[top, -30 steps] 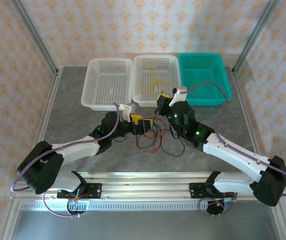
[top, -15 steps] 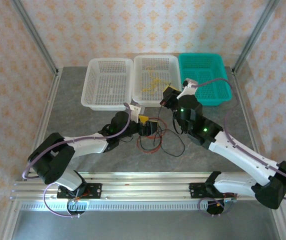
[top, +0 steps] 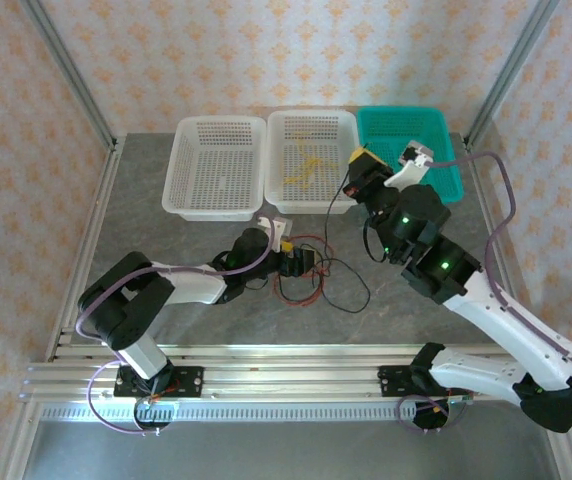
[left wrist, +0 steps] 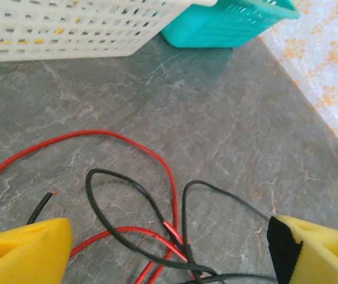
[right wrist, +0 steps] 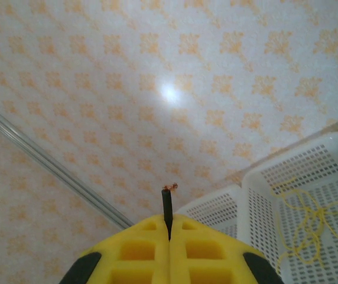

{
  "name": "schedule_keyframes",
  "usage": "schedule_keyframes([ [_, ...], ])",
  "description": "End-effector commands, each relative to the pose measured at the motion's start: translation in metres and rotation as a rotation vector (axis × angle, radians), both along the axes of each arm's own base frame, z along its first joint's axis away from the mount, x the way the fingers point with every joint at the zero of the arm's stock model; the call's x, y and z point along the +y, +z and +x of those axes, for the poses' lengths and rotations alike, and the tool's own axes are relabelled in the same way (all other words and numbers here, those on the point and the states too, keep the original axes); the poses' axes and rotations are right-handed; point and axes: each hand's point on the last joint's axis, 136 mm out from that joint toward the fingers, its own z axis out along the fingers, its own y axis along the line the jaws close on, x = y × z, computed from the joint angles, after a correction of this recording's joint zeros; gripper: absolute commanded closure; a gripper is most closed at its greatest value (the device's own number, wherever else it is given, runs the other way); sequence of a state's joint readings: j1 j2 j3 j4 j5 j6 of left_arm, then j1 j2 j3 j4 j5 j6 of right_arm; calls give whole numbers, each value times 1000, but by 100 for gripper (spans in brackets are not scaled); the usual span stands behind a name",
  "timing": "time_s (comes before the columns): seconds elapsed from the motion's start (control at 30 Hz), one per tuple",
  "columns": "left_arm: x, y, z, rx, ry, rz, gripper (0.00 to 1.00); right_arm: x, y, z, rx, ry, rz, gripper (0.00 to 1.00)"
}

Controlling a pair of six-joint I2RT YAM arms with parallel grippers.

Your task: Untangle the cables

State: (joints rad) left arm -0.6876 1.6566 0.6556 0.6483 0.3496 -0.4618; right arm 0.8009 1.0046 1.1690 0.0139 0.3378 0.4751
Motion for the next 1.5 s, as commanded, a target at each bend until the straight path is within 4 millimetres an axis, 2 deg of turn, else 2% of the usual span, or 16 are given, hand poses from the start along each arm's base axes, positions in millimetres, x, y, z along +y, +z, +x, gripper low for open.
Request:
schedule_keyframes([
  [0.0,-6,3,6,-40,7,9,13,-17,31,-10,-59,-28,25,100],
  [0.27,-5,-18,6,-1,14,53,13,-34,58,-20,-113,-66,22,100],
  [0.43,-2,-13,7,-6,29,54,14,-49,60,-20,-107,-144,-34,100],
  [0.5,3,0,9,-29,60,51,13,-53,58,-19,-97,-173,-53,100],
  [0.7,18,63,18,-144,147,43,12,-60,59,-8,-70,-258,-136,100],
  [0.87,17,104,32,-200,171,78,11,-64,65,6,-78,-330,-193,100],
  [1.03,6,141,47,-255,173,55,10,-62,66,30,-84,-338,-240,100],
  [1.23,-12,171,72,-304,170,75,10,-73,60,75,-49,-364,-268,100],
  [1.33,-23,182,83,-321,152,83,10,-82,67,94,-52,-375,-270,100],
  [1.47,-34,189,97,-337,137,96,10,-97,76,117,-55,-403,-266,100],
])
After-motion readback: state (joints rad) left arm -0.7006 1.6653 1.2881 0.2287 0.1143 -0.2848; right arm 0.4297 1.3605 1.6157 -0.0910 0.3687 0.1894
